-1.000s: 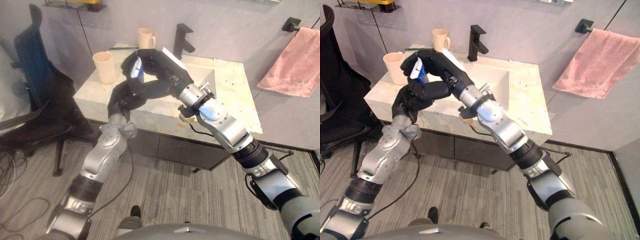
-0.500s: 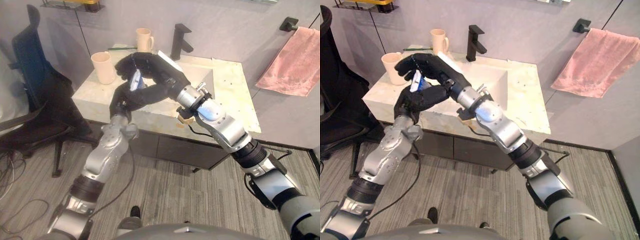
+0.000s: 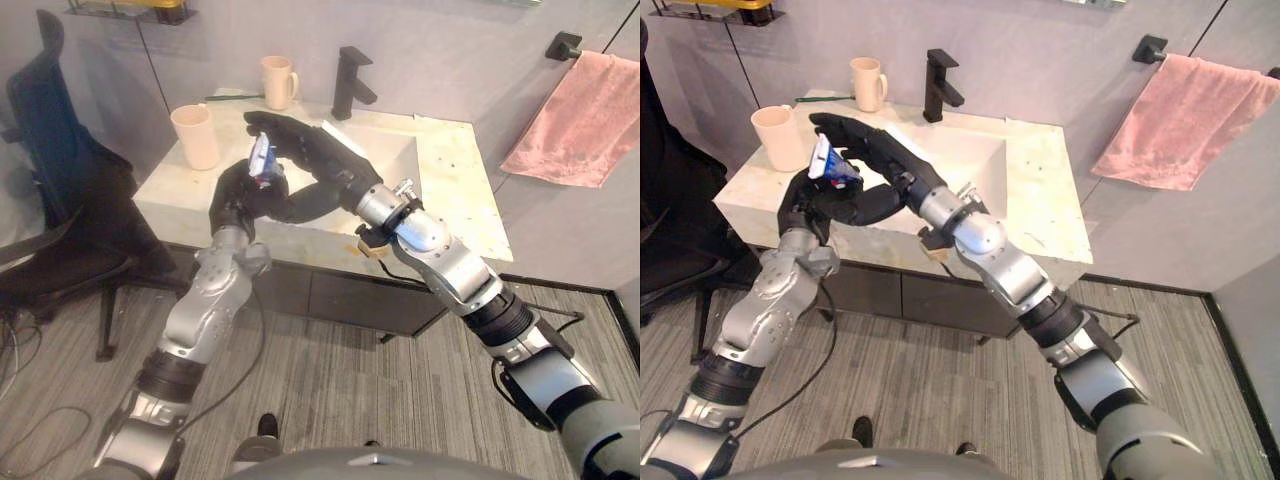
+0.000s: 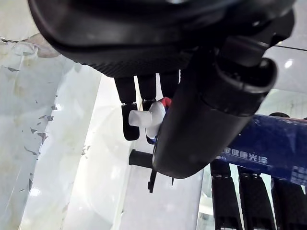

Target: Organize the bathroom.

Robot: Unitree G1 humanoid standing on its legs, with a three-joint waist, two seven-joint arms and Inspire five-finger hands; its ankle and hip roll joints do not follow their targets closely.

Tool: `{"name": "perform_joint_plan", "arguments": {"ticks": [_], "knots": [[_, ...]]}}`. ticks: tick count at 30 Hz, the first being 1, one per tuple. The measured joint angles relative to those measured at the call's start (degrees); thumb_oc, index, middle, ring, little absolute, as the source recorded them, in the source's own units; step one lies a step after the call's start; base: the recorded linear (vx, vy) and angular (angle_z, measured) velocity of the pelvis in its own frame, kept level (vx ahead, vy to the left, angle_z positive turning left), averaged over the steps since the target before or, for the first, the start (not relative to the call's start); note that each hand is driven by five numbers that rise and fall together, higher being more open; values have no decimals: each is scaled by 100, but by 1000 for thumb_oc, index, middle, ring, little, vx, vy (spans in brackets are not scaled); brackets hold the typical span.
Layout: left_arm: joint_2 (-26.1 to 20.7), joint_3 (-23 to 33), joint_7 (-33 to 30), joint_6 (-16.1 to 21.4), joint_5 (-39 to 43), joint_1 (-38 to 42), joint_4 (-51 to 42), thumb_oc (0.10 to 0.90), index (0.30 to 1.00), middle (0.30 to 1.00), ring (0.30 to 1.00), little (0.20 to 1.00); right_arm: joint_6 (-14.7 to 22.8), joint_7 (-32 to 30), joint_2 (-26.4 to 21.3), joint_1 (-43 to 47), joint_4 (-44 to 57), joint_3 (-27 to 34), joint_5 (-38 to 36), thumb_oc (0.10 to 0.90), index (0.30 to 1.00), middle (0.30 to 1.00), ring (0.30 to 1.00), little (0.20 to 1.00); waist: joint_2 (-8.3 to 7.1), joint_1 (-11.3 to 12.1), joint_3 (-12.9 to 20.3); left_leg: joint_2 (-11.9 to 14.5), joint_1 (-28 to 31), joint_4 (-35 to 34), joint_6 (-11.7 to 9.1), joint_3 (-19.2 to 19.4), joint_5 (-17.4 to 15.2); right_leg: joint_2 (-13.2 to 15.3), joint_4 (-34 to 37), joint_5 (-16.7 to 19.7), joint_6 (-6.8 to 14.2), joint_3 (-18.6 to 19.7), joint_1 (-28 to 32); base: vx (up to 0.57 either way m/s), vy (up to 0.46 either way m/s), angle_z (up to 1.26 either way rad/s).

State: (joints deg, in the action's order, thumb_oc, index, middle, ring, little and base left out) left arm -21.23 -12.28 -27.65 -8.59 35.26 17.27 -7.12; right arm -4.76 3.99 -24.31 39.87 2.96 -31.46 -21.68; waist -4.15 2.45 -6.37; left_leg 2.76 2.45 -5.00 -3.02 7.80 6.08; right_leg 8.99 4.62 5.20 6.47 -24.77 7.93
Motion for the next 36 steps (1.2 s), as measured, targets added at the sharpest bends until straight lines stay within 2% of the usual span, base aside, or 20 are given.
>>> {"name": "perform_joint_plan", "arguments": {"ticks": [20,26,27,28,32,33,34,36], "knots": [[0,3,-14,0,-22,-1,8,400,300,300,300,300,22,-96,-20,-64,37,185,0,800,900,900,900,900,3,-102,-1,2,3,-1,3,17,-3,1,0,0,0,14,-6,0,0,0],[0,72,-86,0,-242,-8,33,400,300,300,300,300,25,-94,-33,-84,224,225,-3,800,900,900,900,900,6,-109,-3,6,3,0,1,63,-11,1,0,0,0,69,-36,1,2,-4],[0,90,-86,0,-242,-8,36,400,300,300,300,300,34,-91,-33,-84,234,225,-3,772,858,858,858,858,6,-108,-3,7,4,0,1,72,-11,1,0,0,0,79,-40,3,2,-3],[0,101,-86,0,-242,-8,36,400,300,300,300,300,34,-91,-34,-84,234,226,-3,596,594,594,594,594,6,-107,-3,7,4,0,1,73,-11,1,0,0,-1,80,-41,0,0,0],[2,135,-87,0,-243,-8,36,400,300,300,300,300,34,-51,-33,-85,234,226,-11,562,542,542,542,542,7,-101,-3,8,4,0,1,75,-11,0,0,0,-1,80,-42,0,0,0],[2,136,-88,0,-244,-8,36,400,300,300,300,300,34,-43,-32,-85,234,226,-12,563,545,545,545,545,7,-103,-3,8,4,0,1,75,-11,0,0,0,-1,80,-42,0,0,0],[3,136,-84,0,-245,-8,36,400,300,300,300,300,33,-49,-32,-85,234,227,-9,800,900,900,900,900,7,-102,-3,8,4,0,1,75,-11,0,0,0,-1,80,-41,0,0,0],[4,135,-75,0,-254,-25,36,400,300,300,300,300,32,-51,-38,-85,233,242,-4,800,900,900,900,900,7,-94,-3,8,4,0,1,75,-11,0,0,0,-1,80,-41,0,0,0]]}}
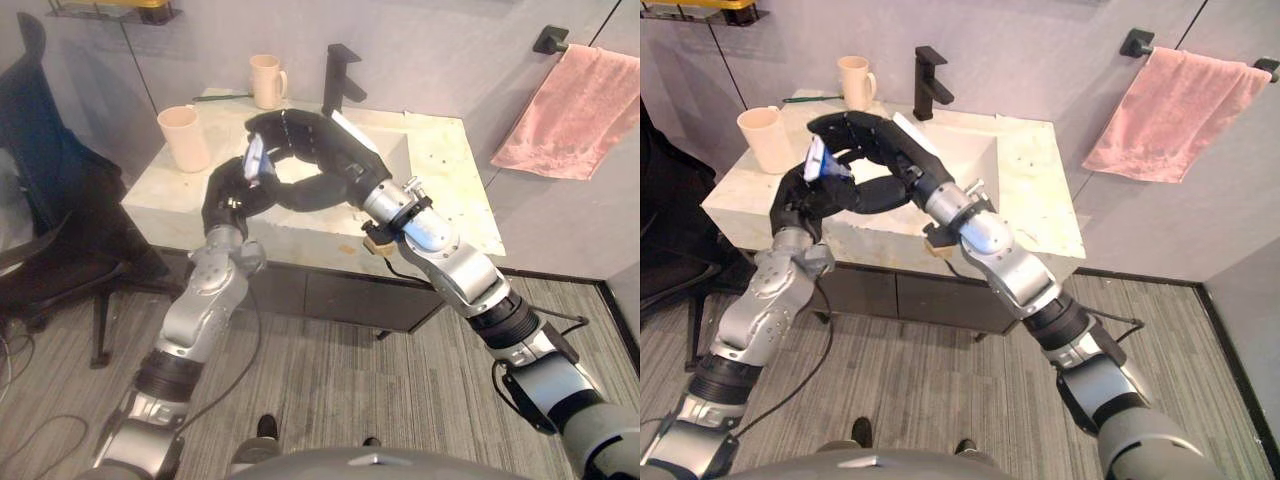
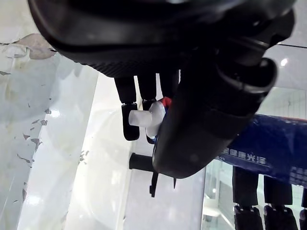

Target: Organize the bathroom.

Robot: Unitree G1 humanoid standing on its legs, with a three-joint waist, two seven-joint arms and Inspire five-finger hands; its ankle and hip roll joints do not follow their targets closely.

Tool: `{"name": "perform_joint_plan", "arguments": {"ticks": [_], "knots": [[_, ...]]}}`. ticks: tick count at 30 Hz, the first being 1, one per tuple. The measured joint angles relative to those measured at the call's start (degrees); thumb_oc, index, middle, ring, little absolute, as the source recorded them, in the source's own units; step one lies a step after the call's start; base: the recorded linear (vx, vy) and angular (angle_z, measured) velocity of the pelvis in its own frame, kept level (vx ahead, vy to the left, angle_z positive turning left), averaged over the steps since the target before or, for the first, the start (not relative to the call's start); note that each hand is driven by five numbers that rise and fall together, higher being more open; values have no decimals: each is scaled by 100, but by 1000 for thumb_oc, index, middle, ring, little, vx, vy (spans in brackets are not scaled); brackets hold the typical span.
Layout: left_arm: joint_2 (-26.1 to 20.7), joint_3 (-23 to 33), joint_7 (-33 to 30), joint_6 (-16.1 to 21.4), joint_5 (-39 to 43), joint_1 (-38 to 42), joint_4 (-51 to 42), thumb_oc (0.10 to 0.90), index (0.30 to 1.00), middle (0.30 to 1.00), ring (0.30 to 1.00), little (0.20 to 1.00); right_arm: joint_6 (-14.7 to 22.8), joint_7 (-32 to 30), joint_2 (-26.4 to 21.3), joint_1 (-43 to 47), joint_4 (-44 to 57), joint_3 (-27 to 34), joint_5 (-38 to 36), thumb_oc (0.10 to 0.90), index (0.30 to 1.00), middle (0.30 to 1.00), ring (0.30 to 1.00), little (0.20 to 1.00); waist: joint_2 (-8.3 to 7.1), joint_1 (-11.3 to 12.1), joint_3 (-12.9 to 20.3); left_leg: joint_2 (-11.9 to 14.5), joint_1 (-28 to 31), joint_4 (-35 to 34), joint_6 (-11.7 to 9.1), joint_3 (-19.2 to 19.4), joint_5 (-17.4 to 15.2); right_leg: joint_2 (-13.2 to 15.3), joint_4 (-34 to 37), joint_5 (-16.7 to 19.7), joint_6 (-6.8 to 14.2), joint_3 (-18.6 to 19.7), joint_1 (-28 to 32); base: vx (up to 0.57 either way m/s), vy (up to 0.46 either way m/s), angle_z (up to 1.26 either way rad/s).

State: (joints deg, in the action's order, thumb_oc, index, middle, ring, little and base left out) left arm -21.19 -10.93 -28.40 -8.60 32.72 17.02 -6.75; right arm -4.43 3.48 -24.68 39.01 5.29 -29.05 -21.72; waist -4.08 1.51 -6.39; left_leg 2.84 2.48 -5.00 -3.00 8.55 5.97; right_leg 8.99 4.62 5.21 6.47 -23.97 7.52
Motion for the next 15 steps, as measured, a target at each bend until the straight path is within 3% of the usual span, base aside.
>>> {"name": "perform_joint_plan", "arguments": {"ticks": [15], "knots": [[3,5,-14,-11,-45,-5,192,400,300,300,300,300,-12,131,4,0,0,4,-5,800,900,900,900,900,1,14,1,0,1,1,0,-1,0,0,0,0,0,0,0,0,0,0]]}}
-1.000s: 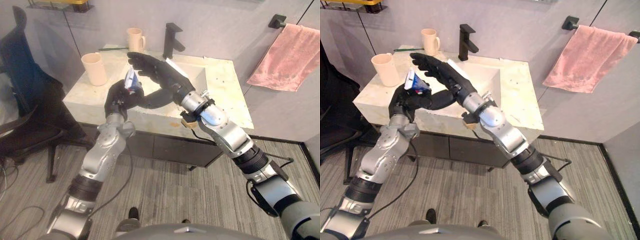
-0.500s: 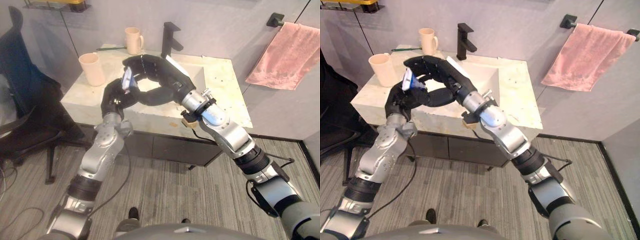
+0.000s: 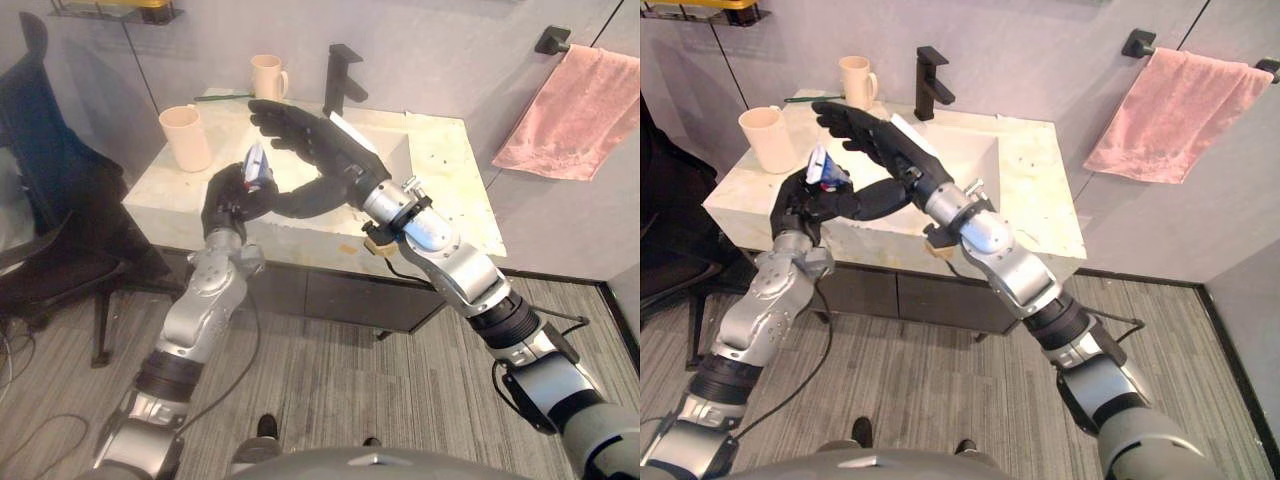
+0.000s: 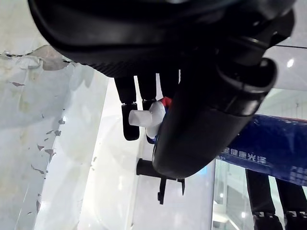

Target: Organize the bathroom.

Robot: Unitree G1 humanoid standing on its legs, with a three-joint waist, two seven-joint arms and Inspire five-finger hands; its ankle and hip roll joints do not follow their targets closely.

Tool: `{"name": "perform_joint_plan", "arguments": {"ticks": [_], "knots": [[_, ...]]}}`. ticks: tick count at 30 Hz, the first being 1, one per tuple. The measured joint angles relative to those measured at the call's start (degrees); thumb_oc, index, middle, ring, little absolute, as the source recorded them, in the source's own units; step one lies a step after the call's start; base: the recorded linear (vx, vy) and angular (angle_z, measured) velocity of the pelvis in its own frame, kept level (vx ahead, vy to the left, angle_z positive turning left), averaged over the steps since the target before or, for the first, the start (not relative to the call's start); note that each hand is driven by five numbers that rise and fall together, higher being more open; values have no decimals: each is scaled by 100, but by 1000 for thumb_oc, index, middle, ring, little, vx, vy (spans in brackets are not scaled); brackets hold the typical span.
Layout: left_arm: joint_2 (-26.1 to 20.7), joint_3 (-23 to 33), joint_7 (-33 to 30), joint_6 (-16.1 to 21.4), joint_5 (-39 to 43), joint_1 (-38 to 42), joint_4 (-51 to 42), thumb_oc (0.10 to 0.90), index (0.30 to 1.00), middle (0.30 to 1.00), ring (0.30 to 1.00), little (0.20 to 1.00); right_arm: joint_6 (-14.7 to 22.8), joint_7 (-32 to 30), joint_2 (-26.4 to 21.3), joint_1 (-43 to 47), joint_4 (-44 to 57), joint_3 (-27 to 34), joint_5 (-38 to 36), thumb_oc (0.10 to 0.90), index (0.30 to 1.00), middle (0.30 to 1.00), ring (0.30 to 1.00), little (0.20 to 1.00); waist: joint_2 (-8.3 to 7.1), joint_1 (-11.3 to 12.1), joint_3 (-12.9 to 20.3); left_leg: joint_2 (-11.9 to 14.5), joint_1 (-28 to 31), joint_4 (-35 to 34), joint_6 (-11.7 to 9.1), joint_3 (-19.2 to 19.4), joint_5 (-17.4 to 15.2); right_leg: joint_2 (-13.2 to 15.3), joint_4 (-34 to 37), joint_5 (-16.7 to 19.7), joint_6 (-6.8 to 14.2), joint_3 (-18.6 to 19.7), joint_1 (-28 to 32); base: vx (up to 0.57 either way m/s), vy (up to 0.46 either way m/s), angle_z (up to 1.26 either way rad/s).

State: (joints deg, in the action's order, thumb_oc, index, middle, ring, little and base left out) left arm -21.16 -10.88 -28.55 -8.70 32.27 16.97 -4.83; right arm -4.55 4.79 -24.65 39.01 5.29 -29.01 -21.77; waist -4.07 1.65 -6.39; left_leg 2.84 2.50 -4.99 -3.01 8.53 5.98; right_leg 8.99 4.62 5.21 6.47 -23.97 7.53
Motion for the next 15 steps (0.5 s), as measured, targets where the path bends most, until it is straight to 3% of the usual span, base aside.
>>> {"name": "perform_joint_plan", "arguments": {"ticks": [5,6,7,9,10,11,13,14,15], "knots": [[1,0,-2,0,-42,0,0,400,300,300,300,300,-10,14,6,0,0,0,-1,800,900,900,900,900,0,6,0,0,0,0,0,-1,0,0,0,0,0,0,0,0,0,0],[1,0,-2,0,-82,0,0,400,300,300,300,300,-11,39,6,0,0,0,0,711,766,766,766,766,0,5,0,0,0,0,0,0,0,0,0,0,0,0,0,0,0,0],[2,0,-1,0,-106,0,0,400,300,300,300,300,-11,57,6,0,0,0,0,698,747,747,747,747,0,5,0,0,0,0,0,0,0,0,0,0,0,0,0,0,0,0],[2,0,-1,0,-116,0,0,400,300,300,300,300,-13,105,14,0,0,-1,-1,733,799,799,799,799,0,7,0,0,0,0,0,-1,0,0,0,0,0,0,0,0,0,0],[2,0,-1,0,-116,0,0,400,300,300,300,300,-14,106,15,0,0,-1,-1,706,759,759,759,759,0,8,0,0,0,0,0,-1,0,0,0,0,0,0,0,0,0,0],[3,0,0,0,-116,0,0,400,300,300,300,300,-16,111,16,0,0,-1,-2,800,900,900,900,900,0,10,0,0,0,0,0,-1,0,0,0,0,0,0,0,0,0,0],[3,0,0,0,-116,0,0,400,300,300,300,300,-24,119,16,0,0,-16,-2,800,900,900,900,900,0,16,0,0,0,0,0,-2,0,0,0,0,0,0,0,0,0,0],[3,0,0,0,-116,0,0,400,300,300,300,300,-26,127,17,0,0,-30,-2,770,855,855,855,855,0,17,0,0,0,0,0,-2,0,0,0,0,0,0,0,0,0,0],[4,0,0,0,-116,0,0,400,300,300,300,300,-28,131,20,0,0,-40,-2,770,855,855,855,855,0,19,0,0,0,0,0,-2,0,0,0,0,0,-1,0,0,0,0]]}}
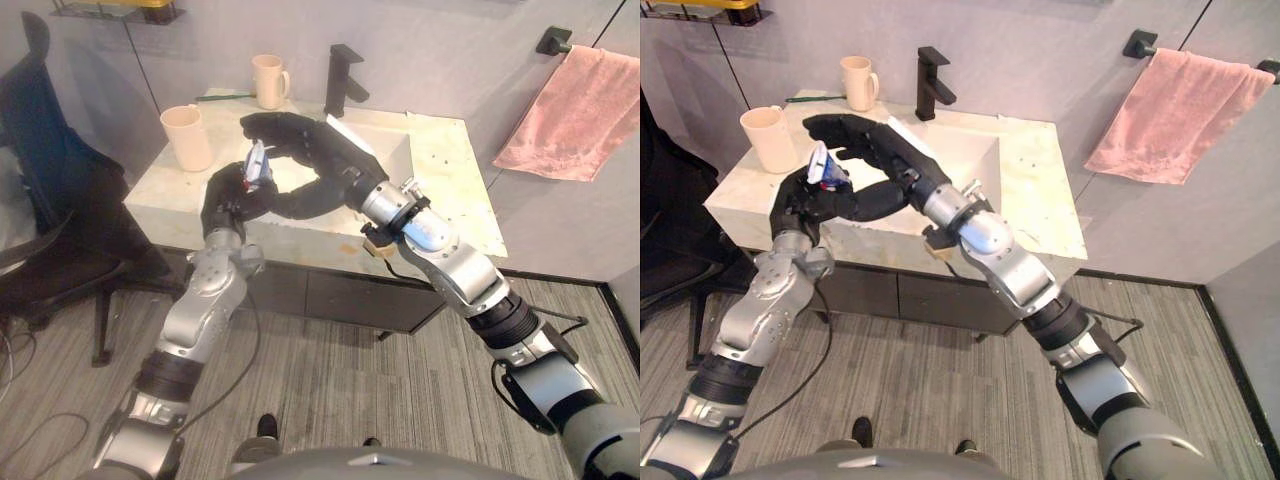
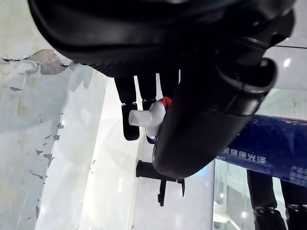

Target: Organize the bathroom.

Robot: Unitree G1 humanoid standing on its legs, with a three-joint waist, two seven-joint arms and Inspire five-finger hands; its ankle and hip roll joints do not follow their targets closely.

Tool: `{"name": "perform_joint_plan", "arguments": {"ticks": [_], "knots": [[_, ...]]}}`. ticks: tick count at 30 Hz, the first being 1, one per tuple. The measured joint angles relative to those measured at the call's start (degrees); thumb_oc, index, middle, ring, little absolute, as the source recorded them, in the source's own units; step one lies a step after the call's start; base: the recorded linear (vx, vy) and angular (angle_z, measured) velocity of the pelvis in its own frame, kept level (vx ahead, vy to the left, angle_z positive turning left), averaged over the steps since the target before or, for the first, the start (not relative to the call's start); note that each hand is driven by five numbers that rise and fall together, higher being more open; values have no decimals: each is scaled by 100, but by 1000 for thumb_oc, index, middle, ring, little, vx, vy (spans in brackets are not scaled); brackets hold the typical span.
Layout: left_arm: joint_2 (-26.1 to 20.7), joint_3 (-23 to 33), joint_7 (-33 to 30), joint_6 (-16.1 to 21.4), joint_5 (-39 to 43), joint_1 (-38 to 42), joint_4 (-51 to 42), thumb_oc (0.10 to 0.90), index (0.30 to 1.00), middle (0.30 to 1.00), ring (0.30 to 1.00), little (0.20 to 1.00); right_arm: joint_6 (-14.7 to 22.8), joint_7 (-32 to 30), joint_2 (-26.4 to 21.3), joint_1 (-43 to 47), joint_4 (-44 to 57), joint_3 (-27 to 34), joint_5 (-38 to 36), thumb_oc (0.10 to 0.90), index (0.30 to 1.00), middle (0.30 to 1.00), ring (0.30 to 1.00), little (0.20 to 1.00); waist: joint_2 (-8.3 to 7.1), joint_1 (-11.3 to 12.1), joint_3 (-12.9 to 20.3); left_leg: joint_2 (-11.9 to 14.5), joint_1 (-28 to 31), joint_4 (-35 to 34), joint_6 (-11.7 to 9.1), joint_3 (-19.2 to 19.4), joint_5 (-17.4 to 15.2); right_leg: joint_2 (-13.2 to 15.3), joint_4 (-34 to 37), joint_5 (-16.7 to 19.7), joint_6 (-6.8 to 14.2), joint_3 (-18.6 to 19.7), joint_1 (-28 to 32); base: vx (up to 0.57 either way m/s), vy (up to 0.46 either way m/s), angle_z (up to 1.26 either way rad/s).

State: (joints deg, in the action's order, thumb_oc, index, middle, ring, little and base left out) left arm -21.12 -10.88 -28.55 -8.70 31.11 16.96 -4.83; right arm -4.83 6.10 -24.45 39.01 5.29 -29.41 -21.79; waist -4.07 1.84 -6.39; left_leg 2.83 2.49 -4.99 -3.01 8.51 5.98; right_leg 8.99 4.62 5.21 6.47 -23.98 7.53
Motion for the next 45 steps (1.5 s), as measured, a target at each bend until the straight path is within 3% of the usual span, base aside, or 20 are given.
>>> {"name": "perform_joint_plan", "arguments": {"ticks": [1,2,3,4,10,21,23,24,25,26,30,36,40,45], "knots": [[0,0,0,0,0,0,0,400,300,300,300,300,-3,12,6,0,0,-28,0,728,792,792,792,792,0,2,0,0,0,0,0,0,0,0,0,0,0,0,0,0,0,0],[0,0,0,0,0,0,0,400,300,300,300,300,-5,21,6,0,0,-49,0,544,516,516,516,516,0,3,0,0,0,0,0,0,0,0,0,0,0,0,0,0,0,0],[0,0,0,0,0,0,0,400,300,300,300,300,-11,35,6,0,0,-62,0,516,474,474,474,474,0,4,0,0,0,0,0,0,0,0,0,0,0,0,0,0,0,0],[2,0,1,0,0,0,0,400,300,300,300,300,-21,37,7,0,0,-65,0,400,300,300,300,300,0,11,0,0,0,0,0,0,0,0,0,0,0,-1,0,0,0,0],[84,-126,123,-3,-1,-105,-35,400,300,300,300,300,-66,-249,-14,3,-64,119,123,400,300,300,300,300,0,120,0,-3,0,0,0,-4,0,2,0,0,0,-4,2,0,0,0],[99,-200,181,-8,-10,-179,-25,413,319,319,319,319,-111,-295,-50,3,-95,125,251,400,300,300,300,300,0,116,0,-3,-1,-1,0,-5,0,2,0,0,0,-3,2,0,0,0],[103,-244,187,-8,-7,-181,-25,562,542,542,542,542,-111,-295,-54,3,-101,153,305,400,300,300,300,300,0,127,0,-4,-1,-1,0,-7,0,2,0,0,0,-6,3,0,0,0],[105,-245,184,-8,-7,-181,-25,723,785,785,785,785,-111,-291,-57,3,-101,153,311,400,300,300,300,300,0,128,0,-4,-2,0,0,-9,0,2,0,0,0,-7,3,0,0,0],[105,-245,184,-8,-7,-181,-25,723,785,785,785,785,-111,-291,-57,3,-101,153,311,400,300,300,300,300,0,128,0,-4,-2,0,0,-9,0,2,0,0,0,-7,3,0,0,0],[104,-251,177,-8,-15,-181,-25,800,900,900,900,900,-111,-286,-56,3,-105,153,343,400,300,300,300,300,0,138,0,-7,-3,0,1,-17,0,2,0,0,0,-14,6,-17,35,3],[109,-130,-25,-8,-62,-221,-21,800,900,900,900,900,-109,-276,-125,3,-129,176,341,400,300,300,300,300,0,136,0,-12,-3,-2,1,-76,0,2,0,-2,1,-85,50,-26,50,7],[101,201,-131,15,-256,-451,-30,800,900,900,900,900,-69,-261,-232,3,-143,177,346,400,300,300,300,300,-11,405,-7,-34,-49,-4,5,-135,-1,16,-1,-4,2,-146,57,-39,42,6],[101,301,-131,22,-273,-460,-46,800,900,900,900,900,-34,-286,-232,5,-148,177,345,400,300,300,300,300,-41,448,-22,-47,-111,-3,23,-239,14,18,-2,-4,2,-224,58,-26,34,16],[38,779,-147,178,-703,-772,-95,800,900,900,900,900,192,-329,-431,109,-185,198,355,400,300,300,300,300,-196,661,-123,-147,-210,-9,95,-403,-21,102,-6,-21,40,-361,87,-38,66,18]]}}
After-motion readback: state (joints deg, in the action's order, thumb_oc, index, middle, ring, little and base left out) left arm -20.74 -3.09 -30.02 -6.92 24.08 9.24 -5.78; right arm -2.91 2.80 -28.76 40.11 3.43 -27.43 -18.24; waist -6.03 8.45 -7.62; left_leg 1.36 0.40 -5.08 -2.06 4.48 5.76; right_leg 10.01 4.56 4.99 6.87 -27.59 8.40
